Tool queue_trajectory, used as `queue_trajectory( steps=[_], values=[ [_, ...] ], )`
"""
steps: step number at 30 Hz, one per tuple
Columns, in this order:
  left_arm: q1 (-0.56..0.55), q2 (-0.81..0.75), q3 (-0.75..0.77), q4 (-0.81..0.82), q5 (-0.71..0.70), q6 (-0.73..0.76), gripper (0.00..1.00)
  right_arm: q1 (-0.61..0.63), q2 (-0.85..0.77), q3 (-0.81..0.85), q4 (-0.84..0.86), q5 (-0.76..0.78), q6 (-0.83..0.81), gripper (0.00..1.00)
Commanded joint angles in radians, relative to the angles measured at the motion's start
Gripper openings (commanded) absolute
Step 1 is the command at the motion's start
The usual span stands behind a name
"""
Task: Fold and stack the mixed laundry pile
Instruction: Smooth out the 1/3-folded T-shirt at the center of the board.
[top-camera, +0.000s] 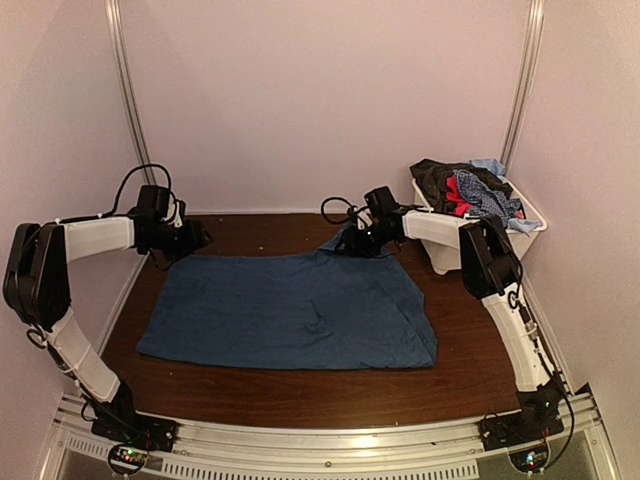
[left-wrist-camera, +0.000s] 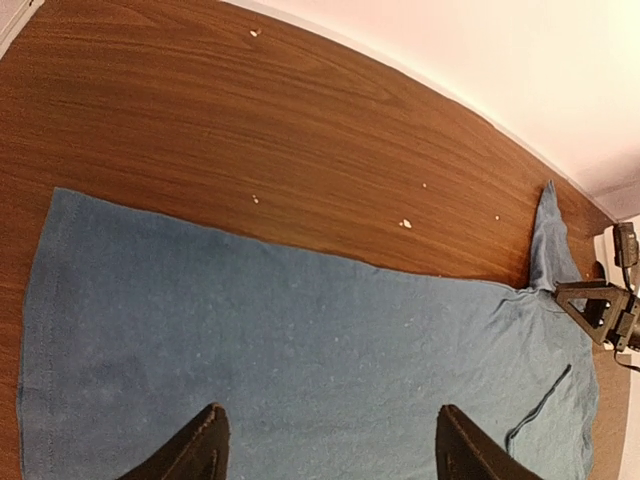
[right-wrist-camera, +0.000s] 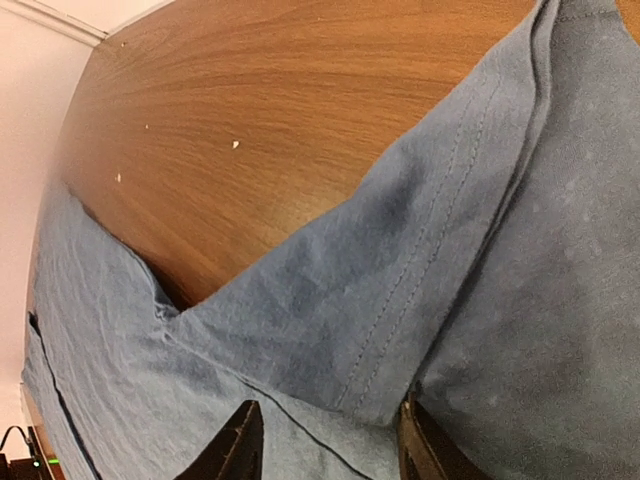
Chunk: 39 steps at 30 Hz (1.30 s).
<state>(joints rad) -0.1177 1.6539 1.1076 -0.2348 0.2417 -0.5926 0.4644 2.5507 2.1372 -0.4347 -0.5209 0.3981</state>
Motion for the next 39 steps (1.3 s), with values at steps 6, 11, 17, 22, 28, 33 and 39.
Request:
queue_trajectory(
  steps=[6, 11, 17, 22, 28, 33, 39],
  values=[
    [0.026, 0.045, 0.021, 0.059, -0.004, -0.007, 0.72, -0.008, 0.082, 0.099, 0.068, -0.056, 0.086, 0.31],
    [0.043, 0.063, 0.022, 0.072, 0.006, -0.017, 0.72, -0.017, 0.138, 0.186, 0.194, -0.098, 0.168, 0.07],
    [0.074, 0.113, 0.037, 0.105, 0.049, -0.039, 0.72, -0.036, 0.301, 0.396, 0.408, -0.186, 0.336, 0.09],
    [0.09, 0.142, 0.055, 0.11, 0.068, -0.033, 0.72, -0.053, 0.338, 0.403, 0.55, -0.278, 0.438, 0.17],
    [0.092, 0.146, 0.08, 0.074, 0.019, 0.01, 0.77, -0.055, 0.154, 0.263, 0.439, -0.279, 0.212, 0.59],
    [0.102, 0.167, 0.107, 0.067, 0.018, 0.013, 0.79, -0.082, 0.045, 0.245, 0.182, -0.166, 0.019, 0.62],
    [0.144, 0.232, 0.199, -0.003, 0.032, 0.032, 0.82, -0.115, -0.017, 0.211, -0.064, 0.011, -0.154, 0.59]
  ],
)
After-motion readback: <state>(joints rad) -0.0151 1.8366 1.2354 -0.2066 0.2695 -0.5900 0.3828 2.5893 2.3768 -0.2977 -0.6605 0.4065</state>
